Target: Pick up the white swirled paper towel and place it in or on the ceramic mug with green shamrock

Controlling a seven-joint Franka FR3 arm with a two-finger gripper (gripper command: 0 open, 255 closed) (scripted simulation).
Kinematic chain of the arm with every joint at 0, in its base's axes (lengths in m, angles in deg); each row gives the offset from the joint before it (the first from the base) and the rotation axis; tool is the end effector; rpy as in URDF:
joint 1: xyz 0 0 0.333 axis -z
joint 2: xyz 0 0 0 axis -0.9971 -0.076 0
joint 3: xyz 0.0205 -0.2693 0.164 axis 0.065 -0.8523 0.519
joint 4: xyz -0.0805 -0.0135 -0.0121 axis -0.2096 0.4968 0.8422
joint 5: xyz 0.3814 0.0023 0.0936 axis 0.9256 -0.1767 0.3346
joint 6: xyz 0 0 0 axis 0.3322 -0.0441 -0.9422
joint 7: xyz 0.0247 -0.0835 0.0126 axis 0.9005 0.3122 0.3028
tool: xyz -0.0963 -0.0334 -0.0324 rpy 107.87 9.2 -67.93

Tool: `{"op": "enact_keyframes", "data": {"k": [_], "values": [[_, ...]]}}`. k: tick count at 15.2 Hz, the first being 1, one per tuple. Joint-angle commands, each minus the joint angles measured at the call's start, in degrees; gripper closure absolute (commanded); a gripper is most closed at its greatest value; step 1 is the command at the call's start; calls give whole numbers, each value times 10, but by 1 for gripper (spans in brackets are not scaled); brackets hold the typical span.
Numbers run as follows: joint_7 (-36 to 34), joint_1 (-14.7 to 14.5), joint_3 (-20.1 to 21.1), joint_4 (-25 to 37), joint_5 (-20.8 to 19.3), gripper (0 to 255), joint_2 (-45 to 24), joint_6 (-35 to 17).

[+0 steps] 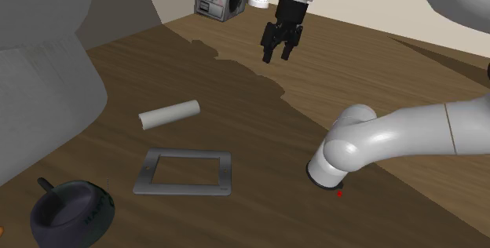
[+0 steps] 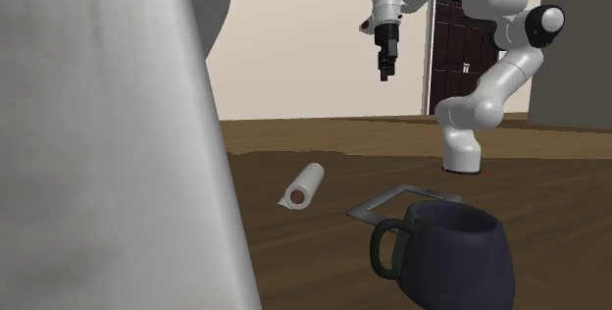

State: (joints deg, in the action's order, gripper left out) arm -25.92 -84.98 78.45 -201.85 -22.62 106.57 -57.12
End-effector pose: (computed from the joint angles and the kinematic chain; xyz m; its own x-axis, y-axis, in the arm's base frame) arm 0.2856 -0.0048 0.6032 0.9873 -0.1554 -0.0336 -0.1581 -0.9816 -0.1074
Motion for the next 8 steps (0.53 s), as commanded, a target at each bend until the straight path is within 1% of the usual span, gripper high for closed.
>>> {"op": "enact_keyframes", "data": {"k": [1,8], "values": [[0,0,0,0,0,0,0,0],[137,-50,-22,6,-16,0,-129,-117]]}}
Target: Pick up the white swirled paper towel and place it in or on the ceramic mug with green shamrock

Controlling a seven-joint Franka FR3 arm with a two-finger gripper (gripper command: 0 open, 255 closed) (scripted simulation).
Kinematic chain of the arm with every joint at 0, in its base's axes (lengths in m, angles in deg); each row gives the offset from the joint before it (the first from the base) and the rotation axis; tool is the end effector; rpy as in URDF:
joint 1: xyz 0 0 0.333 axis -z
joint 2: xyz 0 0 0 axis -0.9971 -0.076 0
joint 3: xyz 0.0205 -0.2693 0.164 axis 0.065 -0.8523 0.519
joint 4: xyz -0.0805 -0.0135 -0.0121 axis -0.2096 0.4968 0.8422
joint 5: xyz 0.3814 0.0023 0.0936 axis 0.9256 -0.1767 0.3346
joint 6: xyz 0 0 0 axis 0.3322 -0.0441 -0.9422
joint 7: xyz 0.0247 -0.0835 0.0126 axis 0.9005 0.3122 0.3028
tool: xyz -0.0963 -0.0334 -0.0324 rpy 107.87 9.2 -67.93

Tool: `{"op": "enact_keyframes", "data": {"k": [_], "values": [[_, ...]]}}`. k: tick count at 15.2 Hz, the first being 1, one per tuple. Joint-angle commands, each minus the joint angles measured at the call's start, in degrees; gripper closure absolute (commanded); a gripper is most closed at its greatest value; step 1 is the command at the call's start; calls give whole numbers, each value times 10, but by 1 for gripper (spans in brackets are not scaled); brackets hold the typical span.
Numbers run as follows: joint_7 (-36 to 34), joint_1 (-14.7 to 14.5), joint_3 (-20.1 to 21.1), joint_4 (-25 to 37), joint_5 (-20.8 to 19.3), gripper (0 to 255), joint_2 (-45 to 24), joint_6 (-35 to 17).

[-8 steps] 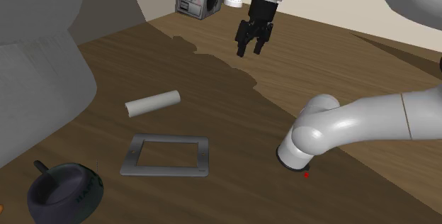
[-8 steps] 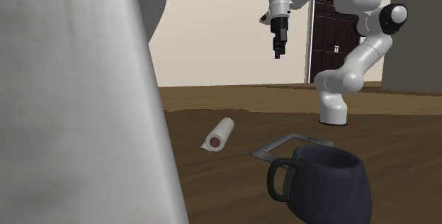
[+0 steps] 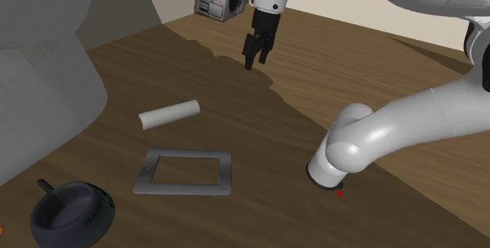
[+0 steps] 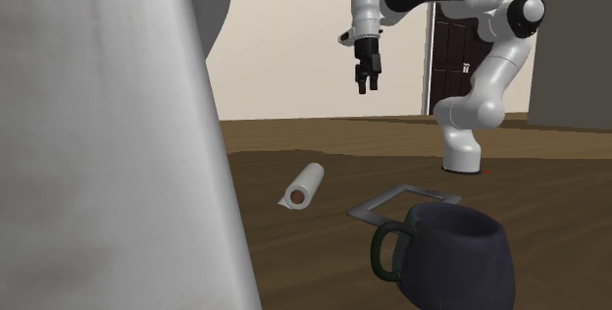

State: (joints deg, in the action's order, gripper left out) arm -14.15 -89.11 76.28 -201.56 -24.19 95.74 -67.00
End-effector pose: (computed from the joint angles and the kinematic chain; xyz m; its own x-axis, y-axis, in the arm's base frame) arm 0.3519 -0.0008 0.5592 0.9969 0.0743 -0.0248 0.0713 -0.9920 -0.1040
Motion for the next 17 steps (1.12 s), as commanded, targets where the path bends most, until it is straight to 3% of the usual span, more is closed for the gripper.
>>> {"op": "enact_keyframes", "data": {"k": [1,9,17], "values": [[38,-16,-3,7,-1,0,-41,-34],[183,-66,-8,60,1,0,-202,-136],[314,-105,11,142,6,0,-357,-207]]}}
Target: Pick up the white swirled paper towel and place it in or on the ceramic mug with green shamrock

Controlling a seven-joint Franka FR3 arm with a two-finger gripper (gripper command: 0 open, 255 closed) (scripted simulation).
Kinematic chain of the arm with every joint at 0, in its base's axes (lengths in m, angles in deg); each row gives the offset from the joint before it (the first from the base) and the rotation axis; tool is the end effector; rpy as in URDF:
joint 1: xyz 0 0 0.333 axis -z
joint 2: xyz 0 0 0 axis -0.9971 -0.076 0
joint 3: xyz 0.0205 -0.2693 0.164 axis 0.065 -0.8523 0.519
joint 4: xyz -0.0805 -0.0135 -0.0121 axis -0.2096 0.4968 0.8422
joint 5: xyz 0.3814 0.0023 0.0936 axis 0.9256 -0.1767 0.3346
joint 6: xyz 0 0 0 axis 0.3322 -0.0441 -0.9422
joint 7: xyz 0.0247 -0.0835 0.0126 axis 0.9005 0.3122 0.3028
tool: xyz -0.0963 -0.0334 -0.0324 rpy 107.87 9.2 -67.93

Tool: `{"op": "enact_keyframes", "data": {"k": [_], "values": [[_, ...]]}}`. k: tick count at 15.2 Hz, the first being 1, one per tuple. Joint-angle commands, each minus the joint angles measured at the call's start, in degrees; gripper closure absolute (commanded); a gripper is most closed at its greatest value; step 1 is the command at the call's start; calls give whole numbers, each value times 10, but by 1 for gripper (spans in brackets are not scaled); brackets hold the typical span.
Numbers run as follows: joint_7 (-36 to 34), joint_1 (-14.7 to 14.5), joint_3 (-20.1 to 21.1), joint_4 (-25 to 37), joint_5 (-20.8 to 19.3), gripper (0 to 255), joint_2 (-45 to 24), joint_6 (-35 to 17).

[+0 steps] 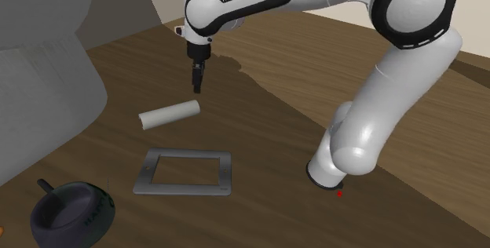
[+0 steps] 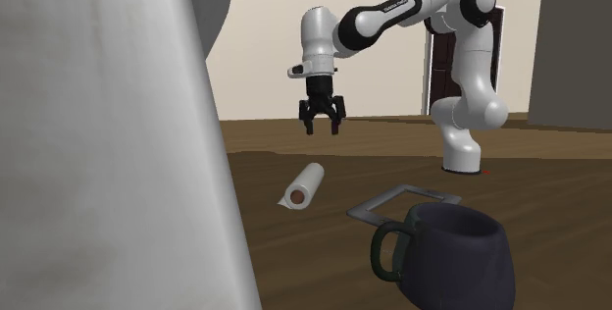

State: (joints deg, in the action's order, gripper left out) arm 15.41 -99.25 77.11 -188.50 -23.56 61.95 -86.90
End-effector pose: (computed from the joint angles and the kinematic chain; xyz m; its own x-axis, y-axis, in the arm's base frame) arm 0.5161 0.1005 0.4357 0.7380 0.6748 -0.0013 0.6724 -0.7356 -0.0819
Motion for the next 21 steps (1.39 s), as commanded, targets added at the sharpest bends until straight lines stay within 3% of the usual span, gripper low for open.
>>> {"op": "enact_keyframes", "data": {"k": [1,8,15,21], "values": [[33,-8,6,22,0,0,-38,-15],[123,-34,38,101,-10,0,-154,-53],[124,-35,39,76,-9,0,-177,-102],[124,-35,39,74,-9,0,-179,-106]]}}
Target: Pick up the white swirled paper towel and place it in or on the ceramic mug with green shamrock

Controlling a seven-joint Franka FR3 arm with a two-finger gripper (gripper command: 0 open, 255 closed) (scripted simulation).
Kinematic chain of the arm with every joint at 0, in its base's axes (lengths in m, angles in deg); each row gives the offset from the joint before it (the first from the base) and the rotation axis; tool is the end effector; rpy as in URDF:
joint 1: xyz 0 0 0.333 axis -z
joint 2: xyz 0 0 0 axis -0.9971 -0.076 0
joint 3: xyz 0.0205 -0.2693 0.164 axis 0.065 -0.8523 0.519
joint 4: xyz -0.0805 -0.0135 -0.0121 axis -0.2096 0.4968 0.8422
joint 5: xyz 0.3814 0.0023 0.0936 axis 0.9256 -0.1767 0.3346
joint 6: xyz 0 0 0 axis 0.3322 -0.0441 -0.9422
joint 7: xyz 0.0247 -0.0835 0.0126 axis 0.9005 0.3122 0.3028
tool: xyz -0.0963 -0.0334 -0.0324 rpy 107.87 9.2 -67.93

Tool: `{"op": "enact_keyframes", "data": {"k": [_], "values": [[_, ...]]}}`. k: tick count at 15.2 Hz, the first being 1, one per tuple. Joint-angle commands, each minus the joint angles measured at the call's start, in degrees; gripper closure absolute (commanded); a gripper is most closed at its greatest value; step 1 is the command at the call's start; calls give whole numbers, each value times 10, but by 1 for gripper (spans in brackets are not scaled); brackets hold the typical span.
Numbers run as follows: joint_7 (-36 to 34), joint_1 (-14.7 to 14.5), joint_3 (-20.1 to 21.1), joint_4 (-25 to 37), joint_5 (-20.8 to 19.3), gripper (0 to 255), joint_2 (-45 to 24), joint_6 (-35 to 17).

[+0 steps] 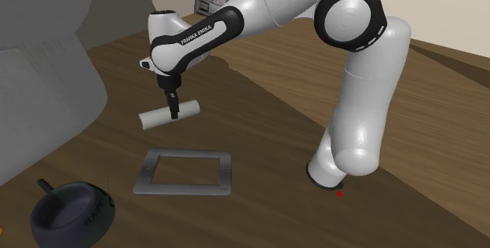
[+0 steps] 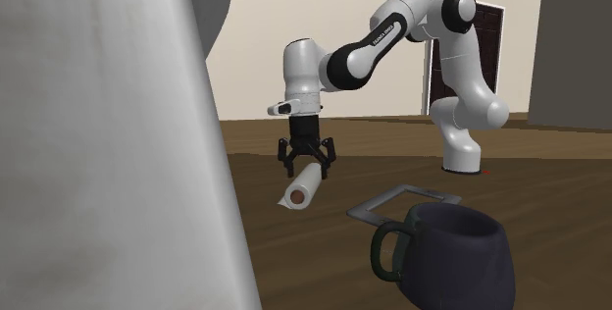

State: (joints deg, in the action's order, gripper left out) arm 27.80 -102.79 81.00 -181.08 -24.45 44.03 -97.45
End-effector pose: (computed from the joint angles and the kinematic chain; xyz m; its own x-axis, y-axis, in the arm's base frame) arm 0.5657 0.1857 0.3332 0.4679 0.8838 0.0037 0.8819 -0.4667 -0.0665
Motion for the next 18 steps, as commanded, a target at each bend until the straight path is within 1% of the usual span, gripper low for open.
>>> {"op": "enact_keyframes", "data": {"k": [1,2,3,12,18], "values": [[0,0,0,0,0,0,0,0],[0,0,0,0,0,0,0,0],[0,0,0,0,0,255,0,0],[0,0,0,0,0,255,0,0],[-2,0,0,18,-1,255,23,40]]}}
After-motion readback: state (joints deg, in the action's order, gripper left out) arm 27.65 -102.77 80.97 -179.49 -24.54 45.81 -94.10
